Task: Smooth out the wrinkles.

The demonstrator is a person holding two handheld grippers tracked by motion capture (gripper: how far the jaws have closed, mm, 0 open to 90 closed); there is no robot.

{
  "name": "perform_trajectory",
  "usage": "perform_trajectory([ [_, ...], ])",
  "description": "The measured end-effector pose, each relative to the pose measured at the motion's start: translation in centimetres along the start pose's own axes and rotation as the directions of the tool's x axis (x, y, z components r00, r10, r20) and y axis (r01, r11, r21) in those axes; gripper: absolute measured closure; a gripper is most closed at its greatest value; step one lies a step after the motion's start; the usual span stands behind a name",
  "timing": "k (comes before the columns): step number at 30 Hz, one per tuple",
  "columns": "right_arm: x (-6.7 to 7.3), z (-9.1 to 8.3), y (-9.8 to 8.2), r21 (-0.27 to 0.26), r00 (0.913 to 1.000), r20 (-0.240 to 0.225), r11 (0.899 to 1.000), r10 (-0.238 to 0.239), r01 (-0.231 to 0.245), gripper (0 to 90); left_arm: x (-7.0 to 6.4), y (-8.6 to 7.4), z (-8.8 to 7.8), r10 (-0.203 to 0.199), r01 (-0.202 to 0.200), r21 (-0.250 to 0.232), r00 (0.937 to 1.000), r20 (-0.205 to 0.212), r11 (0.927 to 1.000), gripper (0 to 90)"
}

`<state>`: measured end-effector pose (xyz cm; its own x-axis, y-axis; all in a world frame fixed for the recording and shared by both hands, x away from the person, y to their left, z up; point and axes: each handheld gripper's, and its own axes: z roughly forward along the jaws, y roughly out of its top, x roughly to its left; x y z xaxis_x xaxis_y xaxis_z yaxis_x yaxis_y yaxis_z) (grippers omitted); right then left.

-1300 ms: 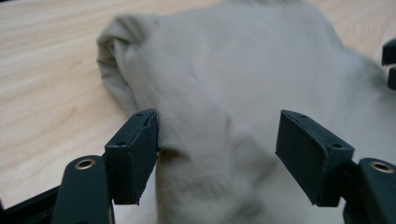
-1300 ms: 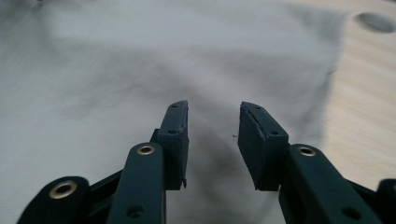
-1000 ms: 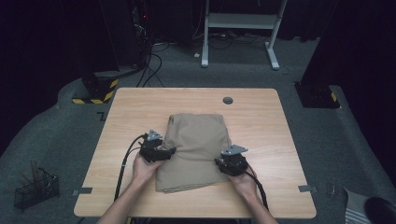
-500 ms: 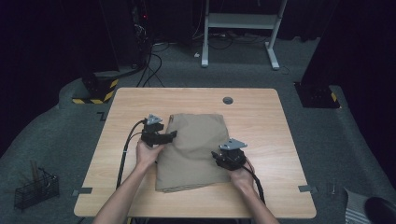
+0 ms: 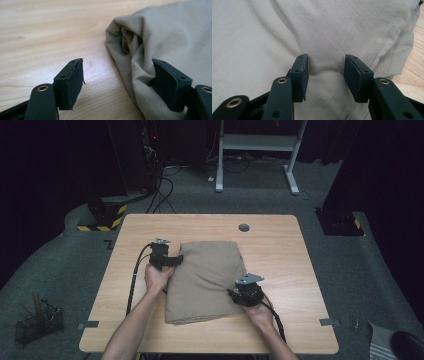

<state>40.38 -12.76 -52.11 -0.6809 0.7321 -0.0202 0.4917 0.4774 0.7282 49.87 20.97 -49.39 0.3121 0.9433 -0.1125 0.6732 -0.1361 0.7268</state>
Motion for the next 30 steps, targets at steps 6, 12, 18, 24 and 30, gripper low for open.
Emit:
perform_trajectory([
  [6, 0.1, -0.4, -0.4, -0.006, 0.9998, -0.005, 1.000, 0.018, -0.018, 52.6, -0.6, -0.8, -5.6, 0.058, -0.049, -0.104, 0.9950, 0.081, 0.9934, 28.9],
  [12, 0.8, -0.8, -1.0, -0.019, 0.9998, 0.004, 1.000, 0.020, -0.020, 52.1, -3.8, -5.1, -8.7, 0.157, -0.142, -0.087, 0.9662, 0.204, 0.9861, 30.2],
  [18, 1.2, -1.1, -1.4, -0.021, 0.9998, 0.013, 1.000, 0.017, -0.017, 50.4, -5.3, -7.8, -6.0, 0.158, -0.158, -0.018, 0.9667, 0.201, 0.9873, 32.6],
  [24, 0.8, -0.9, -1.1, -0.019, 0.9989, 0.038, 0.999, 0.029, -0.028, 47.7, -5.3, -7.3, -3.7, 0.150, -0.148, -0.023, 0.9735, 0.173, 0.9887, 34.1],
  [30, -0.2, -0.2, -0.5, -0.019, 0.9964, 0.066, 0.999, 0.052, -0.051, 46.3, -5.8, -6.4, -2.1, 0.173, -0.170, -0.030, 0.9734, 0.151, 0.9850, 33.9],
])
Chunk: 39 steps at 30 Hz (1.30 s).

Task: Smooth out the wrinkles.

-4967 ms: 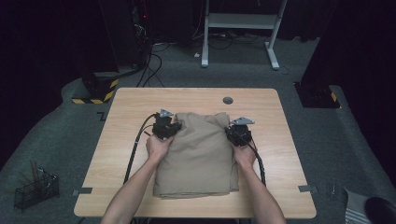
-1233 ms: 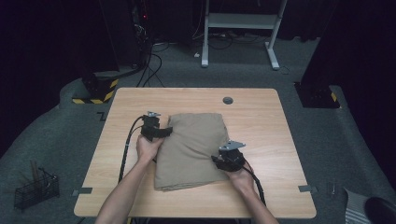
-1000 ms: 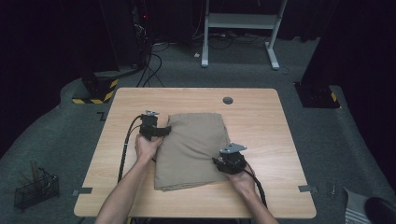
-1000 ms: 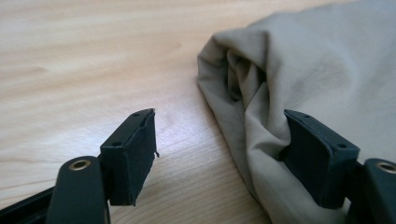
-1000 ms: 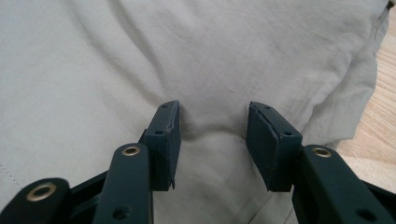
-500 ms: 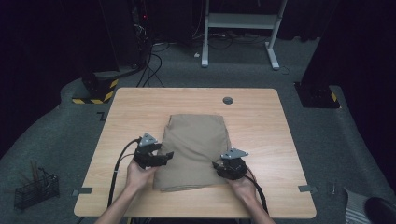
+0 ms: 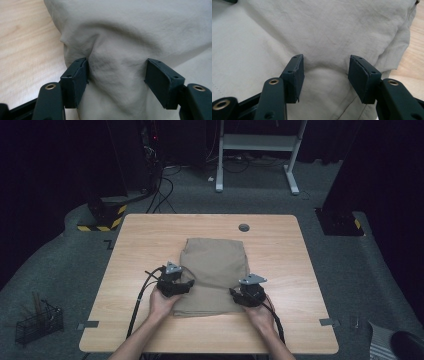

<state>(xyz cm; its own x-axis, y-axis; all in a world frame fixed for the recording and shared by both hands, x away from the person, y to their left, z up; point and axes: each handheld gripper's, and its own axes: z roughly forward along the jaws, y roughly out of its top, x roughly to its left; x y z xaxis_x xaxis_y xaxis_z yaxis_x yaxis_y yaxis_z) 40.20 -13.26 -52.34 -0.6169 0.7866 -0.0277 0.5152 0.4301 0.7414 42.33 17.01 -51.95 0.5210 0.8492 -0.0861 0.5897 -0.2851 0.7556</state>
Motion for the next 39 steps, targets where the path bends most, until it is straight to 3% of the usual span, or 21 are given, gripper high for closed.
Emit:
perform_trajectory([
  [6, -1.0, 0.6, 0.5, 0.002, 0.9995, 0.025, 1.000, 0.021, -0.021, 44.4, 0.2, 0.6, 1.5, -0.008, 0.008, -0.017, 1.0000, -0.003, 0.9998, 31.9],
  [11, -1.6, 0.8, 0.7, 0.002, 0.9991, 0.033, 1.000, 0.026, -0.026, 43.2, 0.2, 0.8, 1.6, -0.011, 0.010, -0.021, 0.9999, -0.002, 0.9997, 30.9],
  [14, -1.6, 0.4, 0.6, -0.003, 0.9990, 0.040, 1.000, 0.022, -0.021, 43.2, 0.4, 0.8, 0.6, -0.022, 0.022, -0.038, 0.9997, -0.003, 0.9990, 30.9],
  [20, -2.5, -2.2, -0.4, -0.047, 0.9973, 0.043, 0.997, 0.059, -0.057, 42.6, 1.2, -0.1, -2.9, -0.033, 0.034, -0.078, 0.9993, 0.015, 0.9964, 30.9],
  [23, -3.6, -3.6, -1.3, -0.063, 0.9941, 0.066, 0.995, 0.086, -0.082, 41.3, 1.9, -1.1, -4.3, -0.039, 0.038, -0.086, 0.9991, -0.013, 0.9956, 30.5],
  [27, -5.3, -5.3, -2.9, -0.075, 0.9837, 0.111, 0.988, 0.141, -0.133, 40.2, 3.3, -2.4, -5.8, -0.068, 0.062, -0.088, 0.9952, -0.070, 0.9942, 29.4],
  [30, -6.5, -6.2, -4.0, -0.079, 0.9701, 0.152, 0.981, 0.189, -0.179, 39.8, 4.2, -3.4, -6.5, -0.069, 0.060, -0.072, 0.9900, -0.123, 0.9956, 29.1],
  [37, -8.1, -6.9, -6.2, -0.045, 0.9426, 0.253, 0.976, 0.218, -0.214, 39.6, 6.2, -5.8, -7.3, -0.107, 0.100, -0.047, 0.9731, -0.204, 0.9939, 28.9],
  [39, -8.3, -7.0, -6.4, -0.038, 0.9403, 0.260, 0.975, 0.219, -0.217, 39.7, 6.3, -6.0, -7.3, -0.111, 0.103, -0.047, 0.9717, -0.209, 0.9935, 29.0],
])
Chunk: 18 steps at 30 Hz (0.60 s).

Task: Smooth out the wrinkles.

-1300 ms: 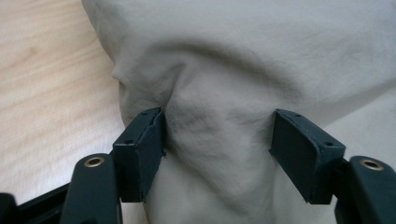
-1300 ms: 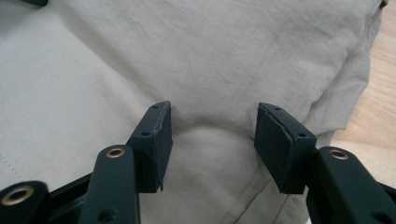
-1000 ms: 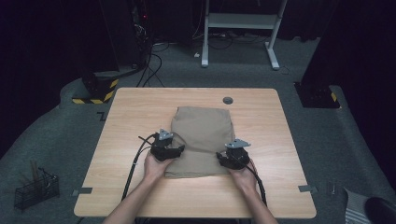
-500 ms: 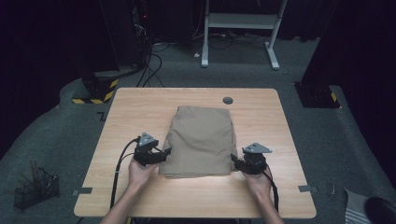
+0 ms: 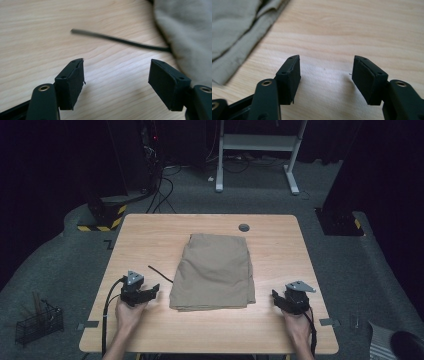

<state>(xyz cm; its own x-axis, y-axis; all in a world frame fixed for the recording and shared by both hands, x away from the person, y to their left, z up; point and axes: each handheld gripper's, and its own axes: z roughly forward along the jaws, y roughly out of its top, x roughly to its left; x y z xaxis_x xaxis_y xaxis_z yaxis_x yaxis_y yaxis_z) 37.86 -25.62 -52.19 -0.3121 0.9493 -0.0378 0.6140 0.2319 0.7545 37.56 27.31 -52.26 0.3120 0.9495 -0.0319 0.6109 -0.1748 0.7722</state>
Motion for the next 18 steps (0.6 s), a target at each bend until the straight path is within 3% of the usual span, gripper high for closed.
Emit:
perform_trajectory([
  [2, -0.20, -0.05, -0.03, -0.005, 1.0000, -0.001, 1.000, 0.008, -0.008, 39.5, 0.36, -0.45, 0.07, -0.003, 0.003, 0.010, 1.0000, -0.006, 0.9999, 29.0],
  [5, -0.35, 0.11, -0.02, 0.029, 0.9999, 0.007, 1.000, 0.010, -0.010, 36.8, 0.49, -0.62, 0.04, -0.008, 0.008, 0.015, 0.9998, -0.018, 0.9999, 28.4],
  [11, -0.66, 0.14, -0.07, 0.035, 0.9995, 0.007, 0.999, 0.030, -0.031, 32.1, 0.19, -0.52, 0.26, 0.012, -0.010, 0.038, 0.9991, -0.040, 0.9992, 26.8],
  [18, -0.68, 0.15, -0.08, 0.038, 0.9992, 0.013, 0.999, 0.038, -0.039, 30.4, 0.25, -0.53, 0.26, 0.002, 0.001, 0.044, 0.9985, -0.055, 0.9990, 23.3],
])
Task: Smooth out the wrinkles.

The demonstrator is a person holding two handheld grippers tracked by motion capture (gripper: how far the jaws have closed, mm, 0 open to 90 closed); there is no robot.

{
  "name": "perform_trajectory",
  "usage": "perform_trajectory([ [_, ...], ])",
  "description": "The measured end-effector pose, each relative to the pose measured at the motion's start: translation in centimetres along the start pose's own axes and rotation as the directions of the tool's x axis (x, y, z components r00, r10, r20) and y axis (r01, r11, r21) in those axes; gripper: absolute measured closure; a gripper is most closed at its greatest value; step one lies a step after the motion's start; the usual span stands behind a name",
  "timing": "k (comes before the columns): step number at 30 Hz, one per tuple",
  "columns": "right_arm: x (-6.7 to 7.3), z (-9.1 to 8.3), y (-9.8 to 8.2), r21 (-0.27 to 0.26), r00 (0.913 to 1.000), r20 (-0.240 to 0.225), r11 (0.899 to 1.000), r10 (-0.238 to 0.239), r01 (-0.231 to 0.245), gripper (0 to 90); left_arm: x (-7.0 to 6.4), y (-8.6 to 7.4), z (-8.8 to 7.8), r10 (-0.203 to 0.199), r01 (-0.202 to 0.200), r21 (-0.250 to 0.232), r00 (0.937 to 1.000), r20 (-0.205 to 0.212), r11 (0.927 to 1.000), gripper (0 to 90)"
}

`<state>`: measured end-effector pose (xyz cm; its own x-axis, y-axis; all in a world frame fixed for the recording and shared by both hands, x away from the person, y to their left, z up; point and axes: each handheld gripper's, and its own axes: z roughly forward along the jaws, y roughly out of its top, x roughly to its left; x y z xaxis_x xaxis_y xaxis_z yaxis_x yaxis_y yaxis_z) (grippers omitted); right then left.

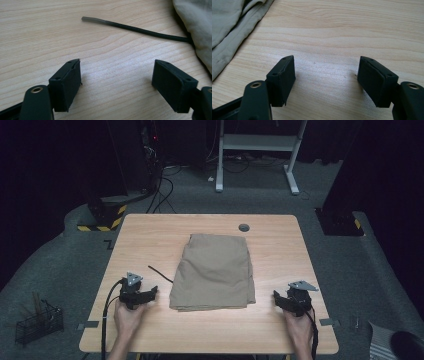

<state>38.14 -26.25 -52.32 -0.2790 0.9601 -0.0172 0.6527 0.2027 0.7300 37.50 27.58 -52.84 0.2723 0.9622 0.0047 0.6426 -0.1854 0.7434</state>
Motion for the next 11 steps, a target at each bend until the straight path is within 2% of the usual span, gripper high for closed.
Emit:
perform_trajectory([
  [11, -0.01, -0.01, -0.02, 0.000, 1.0000, -0.003, 1.000, 0.000, 0.000, 30.2, 0.00, -0.01, 0.00, -0.003, 0.003, 0.000, 1.0000, 0.003, 1.0000, 23.3],
])
